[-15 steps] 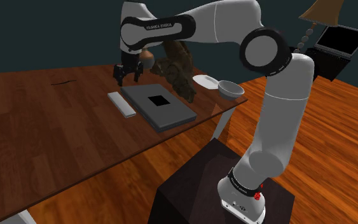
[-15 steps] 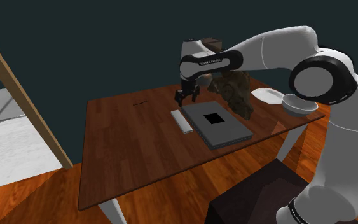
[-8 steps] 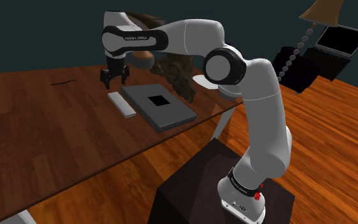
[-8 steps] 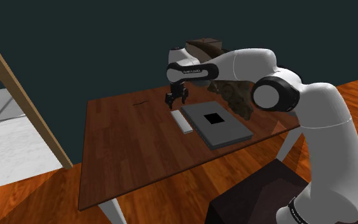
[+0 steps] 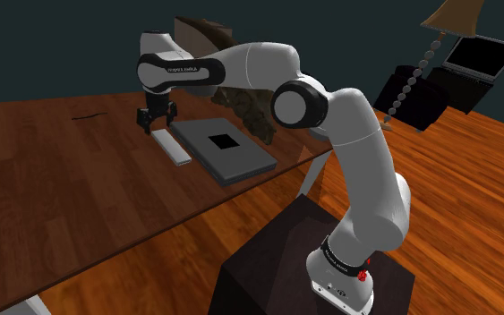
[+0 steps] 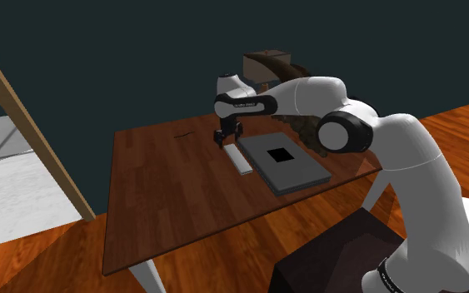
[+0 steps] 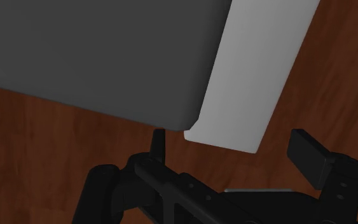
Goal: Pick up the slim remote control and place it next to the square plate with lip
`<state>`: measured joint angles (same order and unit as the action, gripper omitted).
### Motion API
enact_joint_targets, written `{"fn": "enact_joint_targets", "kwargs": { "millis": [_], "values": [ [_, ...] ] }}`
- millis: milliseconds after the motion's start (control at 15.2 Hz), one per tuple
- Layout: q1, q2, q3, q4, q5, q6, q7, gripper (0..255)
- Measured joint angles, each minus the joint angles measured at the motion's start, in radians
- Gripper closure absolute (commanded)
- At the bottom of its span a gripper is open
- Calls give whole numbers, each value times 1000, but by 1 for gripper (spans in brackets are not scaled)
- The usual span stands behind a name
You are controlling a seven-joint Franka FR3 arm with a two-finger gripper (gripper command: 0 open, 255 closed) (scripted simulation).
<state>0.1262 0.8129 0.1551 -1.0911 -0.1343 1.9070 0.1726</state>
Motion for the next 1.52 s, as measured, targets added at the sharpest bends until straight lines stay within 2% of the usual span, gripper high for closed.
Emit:
{"fn": "enact_joint_targets", "kwargs": {
  "millis": [528, 594, 1254, 1518],
  "values": [
    [-1, 4, -1, -15, -1, 19, 1, 0],
    [-1, 4, -1, -15, -1, 19, 1, 255],
    [-1, 4, 0, -16, 0, 19, 1, 255],
    [-1, -6, 0, 7, 1, -16, -2, 255]
  ]
}}
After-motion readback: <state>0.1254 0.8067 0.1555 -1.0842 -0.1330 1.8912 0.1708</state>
